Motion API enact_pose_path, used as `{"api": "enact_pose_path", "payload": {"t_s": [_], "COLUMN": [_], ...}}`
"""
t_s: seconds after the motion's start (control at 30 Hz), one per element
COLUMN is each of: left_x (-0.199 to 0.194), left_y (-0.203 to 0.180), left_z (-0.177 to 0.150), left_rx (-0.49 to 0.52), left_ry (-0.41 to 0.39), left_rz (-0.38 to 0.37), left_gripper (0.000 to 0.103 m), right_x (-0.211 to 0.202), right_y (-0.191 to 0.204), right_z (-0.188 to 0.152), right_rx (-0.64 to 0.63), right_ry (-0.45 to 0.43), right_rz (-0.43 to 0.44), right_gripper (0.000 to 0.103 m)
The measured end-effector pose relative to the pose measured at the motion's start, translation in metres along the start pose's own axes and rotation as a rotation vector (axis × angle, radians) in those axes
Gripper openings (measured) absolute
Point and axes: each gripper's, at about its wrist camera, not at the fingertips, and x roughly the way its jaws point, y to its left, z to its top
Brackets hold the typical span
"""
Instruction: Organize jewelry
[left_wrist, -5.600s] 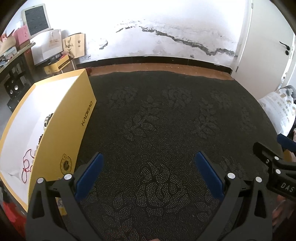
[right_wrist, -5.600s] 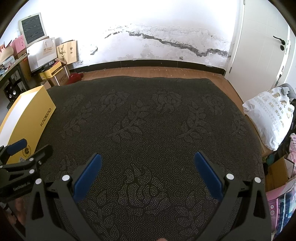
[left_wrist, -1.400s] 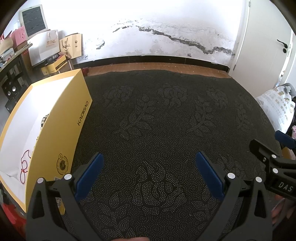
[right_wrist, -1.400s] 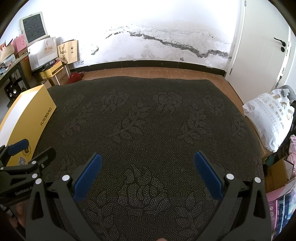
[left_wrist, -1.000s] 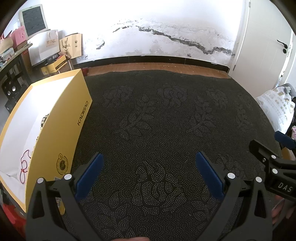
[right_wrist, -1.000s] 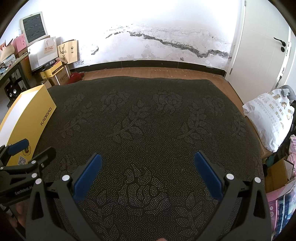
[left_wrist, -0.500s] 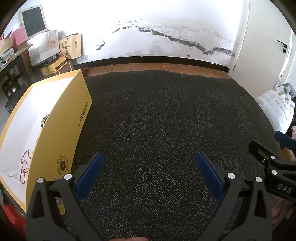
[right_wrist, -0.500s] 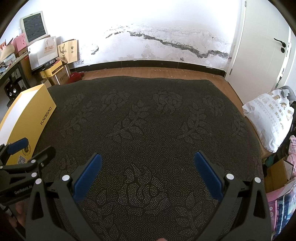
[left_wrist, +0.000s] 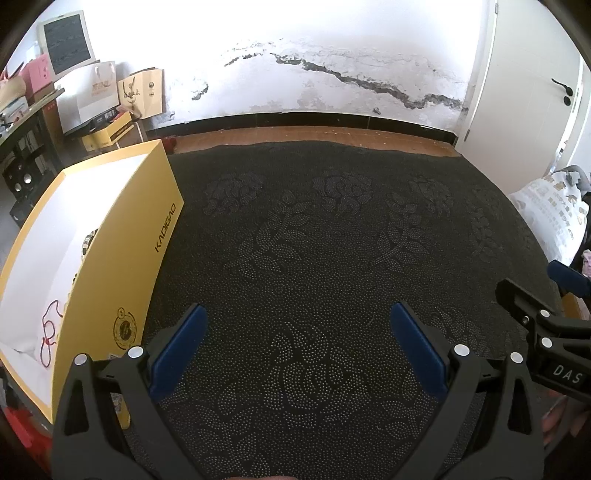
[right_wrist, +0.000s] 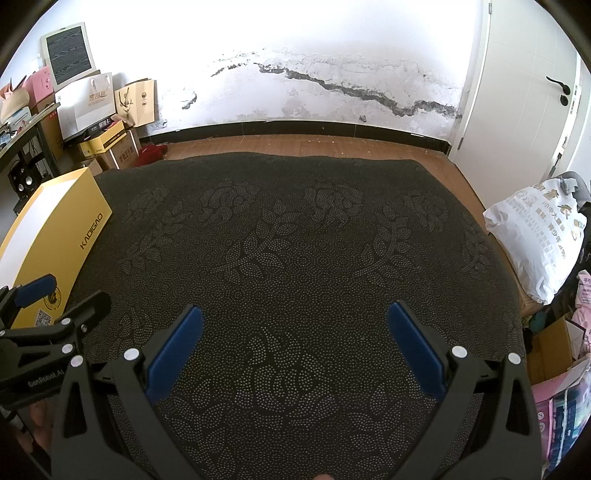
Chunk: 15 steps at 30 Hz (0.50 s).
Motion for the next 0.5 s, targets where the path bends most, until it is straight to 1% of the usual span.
{"api": "enact_pose_path", "payload": {"t_s": [0.5], "left_x": [0.0009], "left_y": [0.0005], "left_z": [0.0009], "left_rx": [0.005], "left_ry": [-0.001], "left_rz": [0.004], "left_gripper": [0.097], "right_x": [-0.0003], "right_y": [-0.0009], "right_z": [0.0007], "right_rx": [0.000], "right_ry": [0.001], "right_rz": [0.001], "right_gripper": [0.097]}}
